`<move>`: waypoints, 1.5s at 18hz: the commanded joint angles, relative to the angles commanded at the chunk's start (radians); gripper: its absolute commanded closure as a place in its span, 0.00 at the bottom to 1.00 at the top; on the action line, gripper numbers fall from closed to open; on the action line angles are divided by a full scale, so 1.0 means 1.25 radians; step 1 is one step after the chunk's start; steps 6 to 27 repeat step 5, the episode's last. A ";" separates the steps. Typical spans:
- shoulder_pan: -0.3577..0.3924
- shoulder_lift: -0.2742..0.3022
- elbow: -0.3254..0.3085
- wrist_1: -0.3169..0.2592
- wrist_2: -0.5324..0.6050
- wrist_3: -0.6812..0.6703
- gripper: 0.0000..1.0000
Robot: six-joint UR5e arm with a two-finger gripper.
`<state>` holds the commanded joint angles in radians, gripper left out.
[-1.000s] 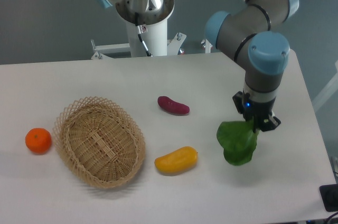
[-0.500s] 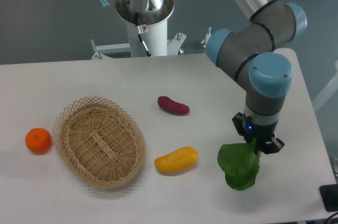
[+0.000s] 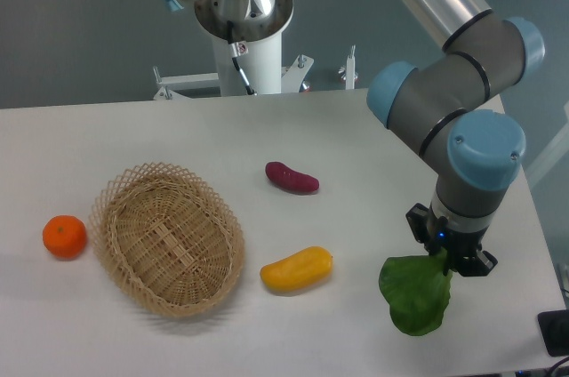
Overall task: Pick up the green vegetable from the table
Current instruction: 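Lift the held green vegetable off the table and carry it away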
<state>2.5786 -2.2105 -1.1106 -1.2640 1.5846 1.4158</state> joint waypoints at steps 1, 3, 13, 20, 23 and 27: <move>0.000 0.000 -0.001 0.001 0.000 0.000 0.72; 0.000 -0.002 -0.001 0.001 0.001 0.001 0.72; 0.000 -0.001 -0.002 0.001 0.000 0.001 0.72; 0.000 -0.001 -0.002 0.001 0.000 0.001 0.72; 0.000 -0.001 -0.002 0.001 0.000 0.001 0.72; 0.000 -0.001 -0.002 0.001 0.000 0.001 0.72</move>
